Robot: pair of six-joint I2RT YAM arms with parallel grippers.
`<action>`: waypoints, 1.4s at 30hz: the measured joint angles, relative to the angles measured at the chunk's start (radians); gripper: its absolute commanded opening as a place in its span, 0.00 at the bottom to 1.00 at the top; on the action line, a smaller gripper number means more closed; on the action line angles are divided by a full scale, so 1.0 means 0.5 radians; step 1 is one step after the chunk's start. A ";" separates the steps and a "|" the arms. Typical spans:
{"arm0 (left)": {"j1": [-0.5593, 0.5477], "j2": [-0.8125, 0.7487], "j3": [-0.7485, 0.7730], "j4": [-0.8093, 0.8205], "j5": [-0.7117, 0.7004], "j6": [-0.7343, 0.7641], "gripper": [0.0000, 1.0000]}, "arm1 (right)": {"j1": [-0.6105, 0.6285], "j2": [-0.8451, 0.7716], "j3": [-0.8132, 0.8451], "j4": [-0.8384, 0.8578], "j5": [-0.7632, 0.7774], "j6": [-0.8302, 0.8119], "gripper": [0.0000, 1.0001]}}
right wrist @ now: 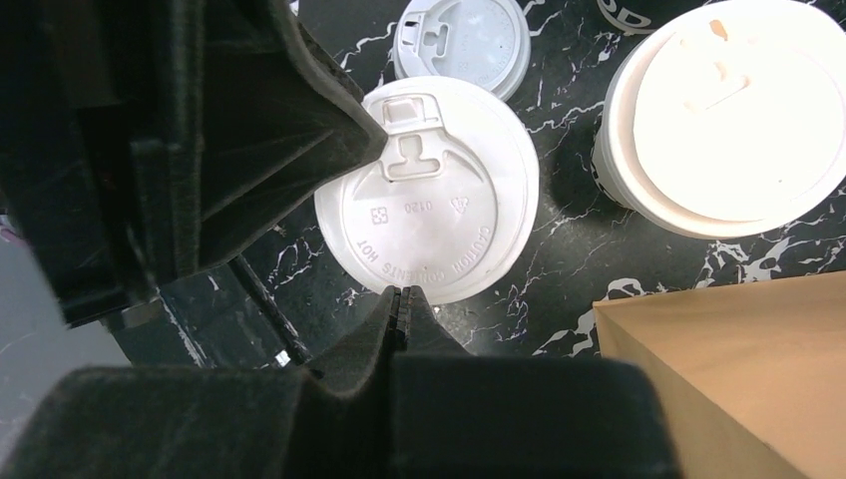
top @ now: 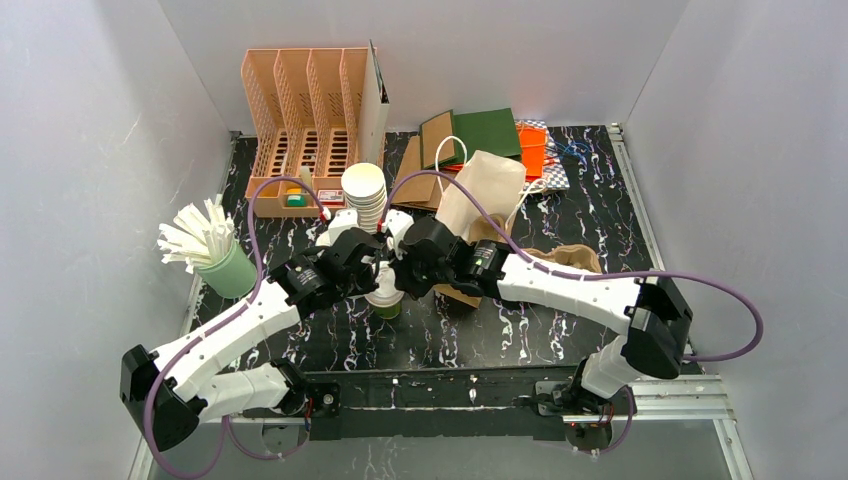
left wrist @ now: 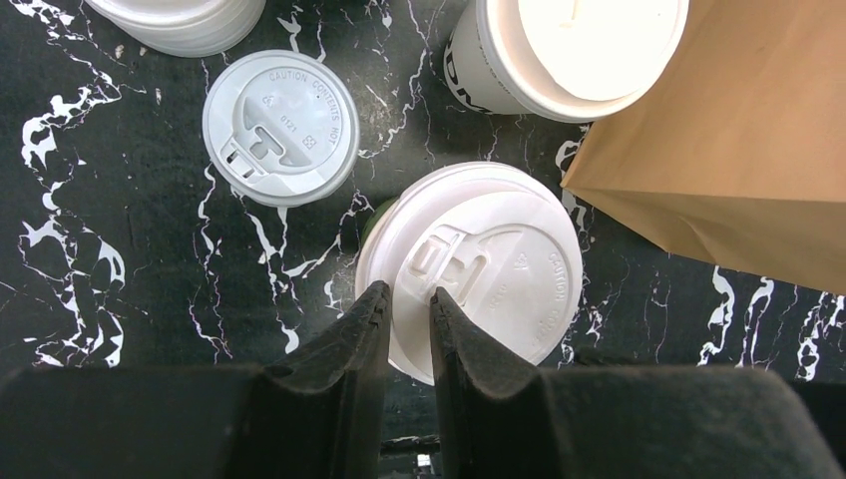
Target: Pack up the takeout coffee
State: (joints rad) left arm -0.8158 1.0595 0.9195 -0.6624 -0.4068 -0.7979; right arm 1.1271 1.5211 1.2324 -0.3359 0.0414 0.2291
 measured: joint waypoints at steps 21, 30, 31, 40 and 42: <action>0.000 -0.011 0.000 -0.040 0.009 -0.012 0.21 | 0.000 0.094 0.000 -0.010 -0.001 0.001 0.01; 0.000 0.003 -0.001 -0.038 0.016 -0.013 0.33 | 0.000 0.099 0.001 -0.011 -0.001 0.000 0.06; 0.000 0.003 -0.001 -0.038 0.015 -0.013 0.35 | 0.000 0.100 0.002 -0.011 0.000 0.000 0.08; 0.003 -0.030 0.002 -0.059 -0.004 -0.004 0.37 | 0.000 0.101 0.056 -0.029 -0.001 -0.062 0.55; 0.027 -0.075 0.008 -0.060 -0.002 0.005 0.37 | 0.000 0.101 0.072 -0.040 0.001 -0.089 0.65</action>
State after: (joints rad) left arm -0.8021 1.0222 0.9234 -0.6926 -0.4076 -0.7956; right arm 1.1271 1.5719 1.2686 -0.3561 0.0418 0.1844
